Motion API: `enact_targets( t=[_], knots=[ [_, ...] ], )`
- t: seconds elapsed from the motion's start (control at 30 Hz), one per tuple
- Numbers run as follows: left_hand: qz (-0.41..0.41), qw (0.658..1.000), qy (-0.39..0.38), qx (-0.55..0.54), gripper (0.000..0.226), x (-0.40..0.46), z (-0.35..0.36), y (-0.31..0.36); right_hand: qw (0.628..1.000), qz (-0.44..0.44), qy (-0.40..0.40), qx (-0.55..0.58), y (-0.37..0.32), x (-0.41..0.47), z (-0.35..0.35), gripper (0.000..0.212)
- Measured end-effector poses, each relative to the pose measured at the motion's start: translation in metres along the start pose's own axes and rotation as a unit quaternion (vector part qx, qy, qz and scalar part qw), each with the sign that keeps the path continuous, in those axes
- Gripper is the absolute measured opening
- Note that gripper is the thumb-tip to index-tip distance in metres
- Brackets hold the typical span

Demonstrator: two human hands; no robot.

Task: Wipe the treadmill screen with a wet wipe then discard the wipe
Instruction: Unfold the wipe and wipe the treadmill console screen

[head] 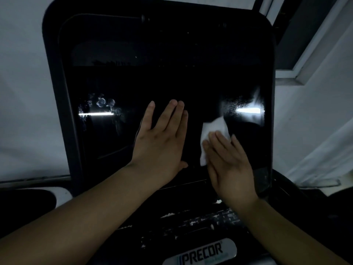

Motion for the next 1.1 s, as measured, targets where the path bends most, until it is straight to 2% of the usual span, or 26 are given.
enact_targets(
  t=[0.2, 0.5, 0.6, 0.73, 1.0, 1.1],
  knots=[
    [0.002, 1.0, 0.004, -0.001, 0.124, 0.0, 0.001, 0.0, 1.0, -0.015, 0.002, -0.002, -0.009, -0.031, -0.001, 0.041],
    [0.0, 1.0, -0.006, -0.006, 0.123, 0.0, -0.002, 0.0, 0.997, -0.01, 0.046, -0.06, 0.041, 0.103, -0.011, 0.041],
    [-0.002, 1.0, -0.009, -0.008, 0.122, 0.0, -0.002, 0.0, 0.997, -0.004, 0.055, -0.061, 0.047, 0.112, -0.01, 0.041],
    [0.001, 1.0, -0.013, -0.005, 0.122, 0.0, -0.001, 0.001, 0.997, 0.007, 0.054, -0.049, 0.042, 0.082, -0.008, 0.04],
    [-0.006, 1.0, -0.013, -0.009, 0.124, 0.0, 0.0, 0.001, 0.999, -0.015, -0.041, -0.02, 0.015, -0.048, 0.001, 0.042],
    [-0.003, 1.0, -0.016, -0.01, 0.124, 0.0, 0.001, 0.002, 0.998, -0.033, -0.05, -0.029, 0.012, -0.059, 0.001, 0.043]
  ],
)
Point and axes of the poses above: each hand's wrist, its own x-axis towards the middle knuckle, its own z-axis out of the palm, y = z × x, the point moved 7 cm from there along x, towards the middle knuckle, and after that the axes turned 2 degrees about x, right-handed, at the moved point
